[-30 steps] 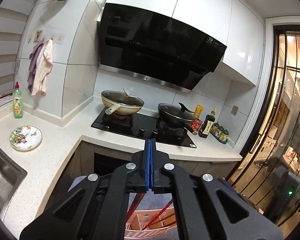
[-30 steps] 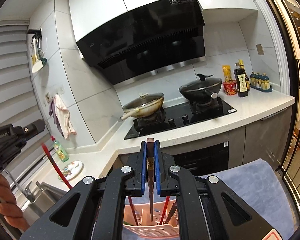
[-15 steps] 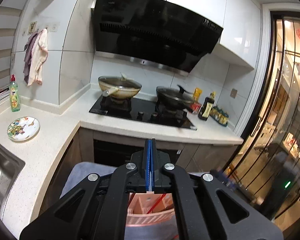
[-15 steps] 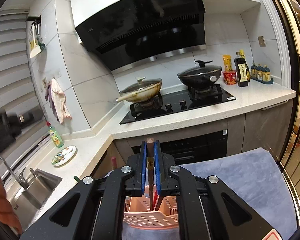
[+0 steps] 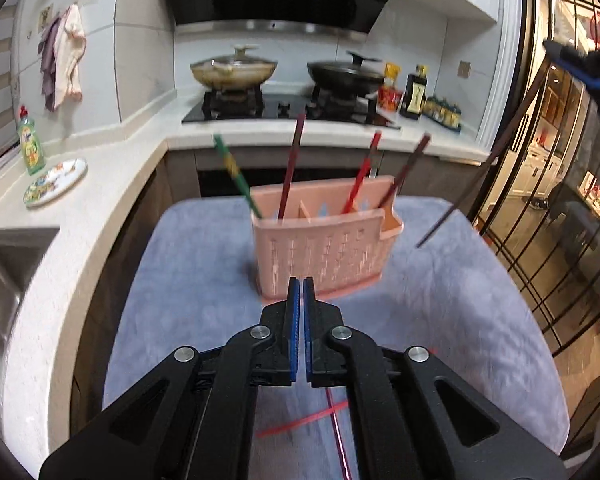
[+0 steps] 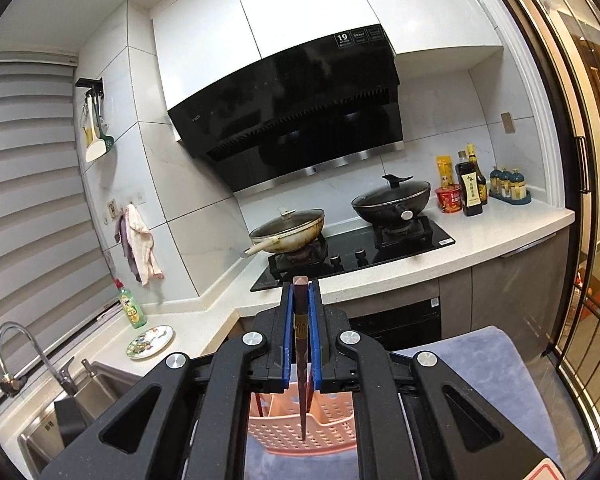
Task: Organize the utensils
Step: 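Open both tools to release the chopsticks into the basket and withdraw, then grasp the loose red chopstick on the towel with the right tool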
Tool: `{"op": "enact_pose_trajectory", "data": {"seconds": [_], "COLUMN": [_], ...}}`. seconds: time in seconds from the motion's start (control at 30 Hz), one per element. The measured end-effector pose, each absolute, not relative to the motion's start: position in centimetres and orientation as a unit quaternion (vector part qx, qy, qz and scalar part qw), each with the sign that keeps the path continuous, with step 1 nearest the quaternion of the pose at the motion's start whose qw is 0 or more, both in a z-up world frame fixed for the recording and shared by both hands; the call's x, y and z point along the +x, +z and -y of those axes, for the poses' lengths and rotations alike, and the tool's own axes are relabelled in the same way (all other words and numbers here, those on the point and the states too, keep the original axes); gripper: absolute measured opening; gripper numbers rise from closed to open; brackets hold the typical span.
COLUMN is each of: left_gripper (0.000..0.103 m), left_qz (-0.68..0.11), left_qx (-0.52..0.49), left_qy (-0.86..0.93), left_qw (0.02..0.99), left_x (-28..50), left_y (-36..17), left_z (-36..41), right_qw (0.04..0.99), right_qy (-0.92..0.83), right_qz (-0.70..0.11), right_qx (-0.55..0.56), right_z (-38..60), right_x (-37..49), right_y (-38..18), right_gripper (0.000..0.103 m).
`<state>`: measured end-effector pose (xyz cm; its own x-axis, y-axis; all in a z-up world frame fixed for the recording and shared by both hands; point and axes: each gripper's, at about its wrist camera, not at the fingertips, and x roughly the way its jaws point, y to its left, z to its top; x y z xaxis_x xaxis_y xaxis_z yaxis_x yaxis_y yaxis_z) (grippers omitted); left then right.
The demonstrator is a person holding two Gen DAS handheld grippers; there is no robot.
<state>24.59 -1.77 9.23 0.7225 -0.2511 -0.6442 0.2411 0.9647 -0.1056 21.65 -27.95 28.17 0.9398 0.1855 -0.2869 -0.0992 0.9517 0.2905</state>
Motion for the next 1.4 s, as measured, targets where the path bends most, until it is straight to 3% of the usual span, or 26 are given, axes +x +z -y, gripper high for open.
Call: {"op": "enact_pose_trajectory", "data": {"seconds": [0.3,0.7,0.87,1.13,1.27,1.4], "left_gripper": [0.002,0.002,0.002,0.003,0.013,0.014], "left_qz": [-0.398,-0.398,-0.4,-0.403,-0.401,-0.402], "left_qx": [-0.035,-0.042,-0.042,-0.043,-0.045,-0.035], "left_qy": [-0.117,-0.104,-0.102,-0.098,-0.092,-0.086], "left_qw": [0.909,0.91,0.91,0.909,0.91,0.911], "left_x": [22.3,23.2,23.3,22.7,22.1,21.4], "left_y": [4.3,3.6,3.2,2.8,2.5,2.1], "left_z": [0.2,-0.8,-1.0,-1.2,-1.3,-1.0], "right_qw": [0.972,0.972,0.969,0.966,0.962,0.95], "right_qy": [0.081,0.073,0.067,0.063,0.069,0.062], "right_qz": [-0.161,-0.145,-0.185,-0.213,-0.233,-0.276], "right_qx": [0.152,0.168,0.149,0.132,0.127,0.131], "right_z": [26.8,23.5,22.4,23.7,24.9,26.6], "right_x": [24.5,31.5,32.9,29.5,25.9,21.7], "right_y": [28.1,26.8,23.7,21.0,20.1,16.7], "right_gripper": [0.007,0.007,0.007,0.011,0.012,0.013]}}
